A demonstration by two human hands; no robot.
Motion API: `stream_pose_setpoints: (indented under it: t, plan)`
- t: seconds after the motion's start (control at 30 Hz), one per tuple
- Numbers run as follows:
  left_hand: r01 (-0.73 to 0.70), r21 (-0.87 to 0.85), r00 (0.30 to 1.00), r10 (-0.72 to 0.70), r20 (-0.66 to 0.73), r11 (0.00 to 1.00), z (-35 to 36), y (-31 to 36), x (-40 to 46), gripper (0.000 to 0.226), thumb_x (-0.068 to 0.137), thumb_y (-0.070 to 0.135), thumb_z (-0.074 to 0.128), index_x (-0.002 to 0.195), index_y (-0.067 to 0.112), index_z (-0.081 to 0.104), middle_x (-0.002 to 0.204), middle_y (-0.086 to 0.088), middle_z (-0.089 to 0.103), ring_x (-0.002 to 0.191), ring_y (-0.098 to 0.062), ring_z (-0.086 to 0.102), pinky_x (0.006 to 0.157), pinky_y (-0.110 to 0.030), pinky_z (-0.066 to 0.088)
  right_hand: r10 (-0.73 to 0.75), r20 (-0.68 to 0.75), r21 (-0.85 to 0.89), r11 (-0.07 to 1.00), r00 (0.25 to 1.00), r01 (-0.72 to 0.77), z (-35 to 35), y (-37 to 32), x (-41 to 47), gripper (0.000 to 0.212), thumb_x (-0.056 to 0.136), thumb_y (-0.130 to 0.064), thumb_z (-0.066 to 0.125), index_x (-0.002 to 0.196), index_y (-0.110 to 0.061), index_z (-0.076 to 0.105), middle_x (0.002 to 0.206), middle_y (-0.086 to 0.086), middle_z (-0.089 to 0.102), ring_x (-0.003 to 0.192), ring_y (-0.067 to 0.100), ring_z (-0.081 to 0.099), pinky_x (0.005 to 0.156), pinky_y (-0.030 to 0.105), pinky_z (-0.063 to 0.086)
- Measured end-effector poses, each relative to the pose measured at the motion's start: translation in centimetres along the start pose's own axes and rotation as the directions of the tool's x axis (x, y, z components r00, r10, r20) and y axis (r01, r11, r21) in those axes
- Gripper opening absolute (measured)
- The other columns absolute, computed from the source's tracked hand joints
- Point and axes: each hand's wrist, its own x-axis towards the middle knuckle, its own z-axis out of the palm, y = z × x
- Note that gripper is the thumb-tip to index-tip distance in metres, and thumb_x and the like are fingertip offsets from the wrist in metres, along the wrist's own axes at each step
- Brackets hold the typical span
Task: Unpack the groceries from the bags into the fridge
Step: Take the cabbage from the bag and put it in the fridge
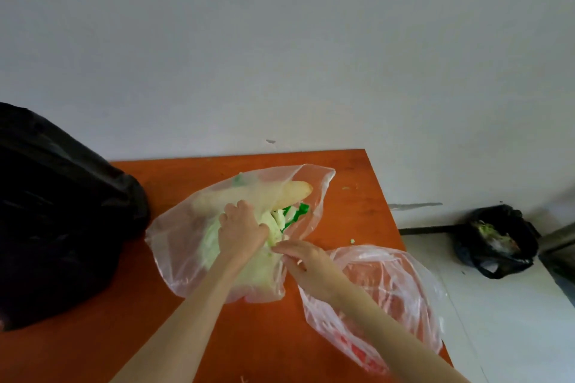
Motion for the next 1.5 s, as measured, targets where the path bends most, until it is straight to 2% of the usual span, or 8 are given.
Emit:
stream_pose_setpoints:
  t: [0.23, 0.37, 0.63, 0.83, 1.13, 1.23, 1.37, 1.5]
  plan:
    - [0.157, -0.308, 0.986, -0.165, -0.001, 0.938, -2.6, -6.1, -0.9, 0.01, 0.087, 0.014, 0.056, 0.088, 0.008, 0.064, 0.076, -0.008, 0.064, 0.067, -0.021, 0.059, 0.062, -0.031, 0.046, 0.068, -0.137, 0.08, 0.995, 0.988, -0.057, 0.2, 0.6, 2.9, 0.028, 0.097, -0.023, 0.047, 0.106, -0.006, 0.067, 0.099, 0.011, 0.069, 0.081, 0.023, 0.064, 0.078, 0.037, 0.052]
    - [0.483, -0.784, 0.875, -0.236, 0.423, 0.389, -4.5, -7.9, -0.8, 0.005, 0.091, 0.005, 0.054, 0.091, 0.004, 0.059, 0.078, -0.011, 0.063, 0.065, -0.022, 0.062, 0.052, -0.029, 0.053, -0.077, -0.171, 0.045, 0.995, 0.982, 0.086, 2.7, -1.8, 3.0, 0.045, 0.091, -0.042, 0.04, 0.117, -0.014, 0.064, 0.113, 0.004, 0.06, 0.099, 0.014, 0.054, 0.089, 0.025, 0.044]
    - [0.59, -0.776, 0.8, 0.036, 0.599, -0.222, -3.3, -10.1, -0.4, 0.021, 0.094, 0.003, 0.04, 0.111, 0.0, 0.051, 0.084, -0.016, 0.058, 0.055, -0.02, 0.062, 0.054, -0.03, 0.057, 0.038, -0.209, 0.022, 0.999, 0.977, -0.034, 2.9, -2.9, 3.7, 0.044, 0.088, -0.028, 0.062, 0.128, -0.015, 0.053, 0.128, 0.004, 0.053, 0.122, 0.018, 0.041, 0.1, 0.02, 0.024]
    - [0.626, -0.758, 0.754, 0.104, 0.648, 0.182, -2.8, -12.6, 0.8, 0.051, 0.075, 0.028, 0.07, 0.118, 0.004, 0.06, 0.115, -0.012, 0.059, 0.089, -0.021, 0.057, 0.073, -0.029, 0.052, 0.03, -0.099, 0.109, 0.994, 0.995, -0.02, 5.8, -4.0, 0.9, 0.021, 0.09, -0.026, 0.059, 0.086, -0.01, 0.071, 0.082, 0.003, 0.072, 0.07, 0.008, 0.059, 0.065, 0.015, 0.044]
    - [0.465, -0.809, 0.834, 0.129, 0.537, 0.361, -1.3, -17.1, 1.0, 0.014, 0.083, 0.026, 0.058, 0.077, 0.013, 0.06, 0.084, -0.003, 0.058, 0.074, -0.018, 0.057, 0.061, -0.031, 0.052, 0.129, 0.216, 0.024, 0.99, 0.968, -0.137, 11.7, -2.2, -1.9, 0.02, 0.094, -0.022, 0.051, 0.104, -0.016, 0.068, 0.124, -0.006, 0.062, 0.118, 0.006, 0.053, 0.104, 0.028, 0.04]
    - [0.453, -0.831, 0.874, 0.023, 0.485, 0.324, -1.3, -17.8, 1.8, 0.021, 0.093, 0.027, 0.049, 0.101, 0.012, 0.06, 0.094, -0.007, 0.06, 0.081, -0.023, 0.06, 0.064, -0.035, 0.057, 0.149, 0.135, 0.052, 0.986, 0.98, -0.157, 12.8, -2.4, -1.4, 0.031, 0.095, -0.02, 0.05, 0.124, -0.023, 0.058, 0.132, -0.017, 0.052, 0.119, -0.004, 0.046, 0.104, 0.019, 0.035]
    - [0.202, -0.616, 0.927, 0.054, 0.372, 0.761, -1.1, -17.8, 0.9, 0.046, 0.09, 0.051, 0.043, 0.126, 0.023, 0.042, 0.12, 0.007, 0.047, 0.112, -0.018, 0.05, 0.098, -0.04, 0.041, 0.29, -0.233, 0.036, 0.956, 0.928, -0.29, 13.4, -2.0, -1.3, 0.02, 0.093, -0.021, 0.053, 0.102, -0.015, 0.07, 0.093, 0.002, 0.07, 0.072, 0.013, 0.06, 0.064, 0.027, 0.049]
    - [-0.053, -0.529, 0.971, 0.168, 0.171, 0.847, 0.4, -17.6, -0.5, 0.038, 0.096, 0.03, 0.042, 0.13, 0.014, 0.043, 0.103, 0.015, 0.051, 0.102, -0.01, 0.055, 0.088, -0.029, 0.042, 0.21, -0.297, -0.13, 0.958, 0.932, -0.257, 13.5, -1.6, -1.9, 0.036, 0.091, -0.035, 0.042, 0.107, -0.015, 0.068, 0.105, -0.001, 0.064, 0.095, 0.017, 0.055, 0.075, 0.025, 0.047]
